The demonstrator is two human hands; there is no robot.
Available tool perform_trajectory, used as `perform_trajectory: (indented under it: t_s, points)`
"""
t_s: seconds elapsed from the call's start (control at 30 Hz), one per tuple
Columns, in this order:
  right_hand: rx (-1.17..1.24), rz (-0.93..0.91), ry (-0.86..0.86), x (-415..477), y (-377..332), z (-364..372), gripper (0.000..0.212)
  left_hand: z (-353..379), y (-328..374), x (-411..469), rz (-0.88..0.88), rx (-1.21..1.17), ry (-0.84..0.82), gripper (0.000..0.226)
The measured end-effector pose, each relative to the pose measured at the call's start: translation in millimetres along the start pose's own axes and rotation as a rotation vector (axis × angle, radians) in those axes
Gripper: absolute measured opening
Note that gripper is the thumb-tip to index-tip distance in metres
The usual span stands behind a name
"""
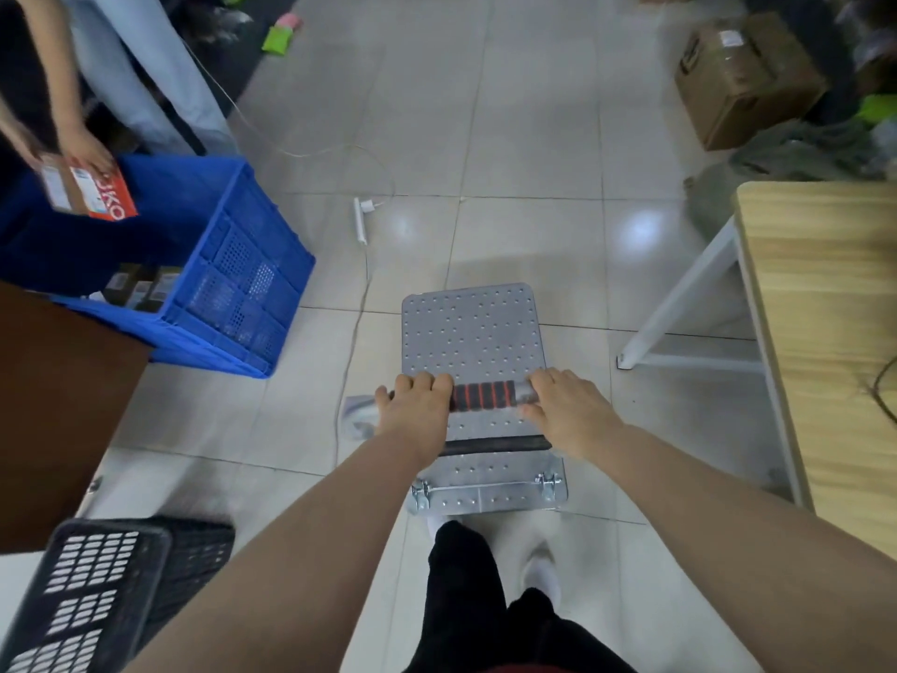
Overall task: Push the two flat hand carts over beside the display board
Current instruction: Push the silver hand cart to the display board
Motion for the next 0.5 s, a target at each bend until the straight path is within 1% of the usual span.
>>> perform_trajectory:
  t_s: [0.1,0.2,0.3,0.5]
  points:
    - [0.017,0.017,-0.025,16.5,-5.4,-0.8,0.034,-3.4,-15.4,14.9,0.032,0.049,0.01,0.059]
    - [0.05,0.041,0.002,36.0,-17.3,-4.0,0.036,-13.9,-37.2,35.3,0.056,0.078,0.017,0.06]
    - [0.067,0.034,0.062,55.6,-32.4,-11.3,0.032,-27.6,-61.3,59.1,0.086,0.096,0.02,0.063]
    - [0.022,0.087,0.089,98.0,-54.8,-31.0,0.026,-47.3,-94.0,105.3,0.111,0.137,0.044,0.062]
Point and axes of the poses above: each hand's wrist, its own x-axis towards the middle knuckle, its own z-axis out of the palm, y = z × x, the point moved 4 cm from there along x, towards the middle knuckle, and after that the axes turned 9 degrees about z, right-handed, at the moved point
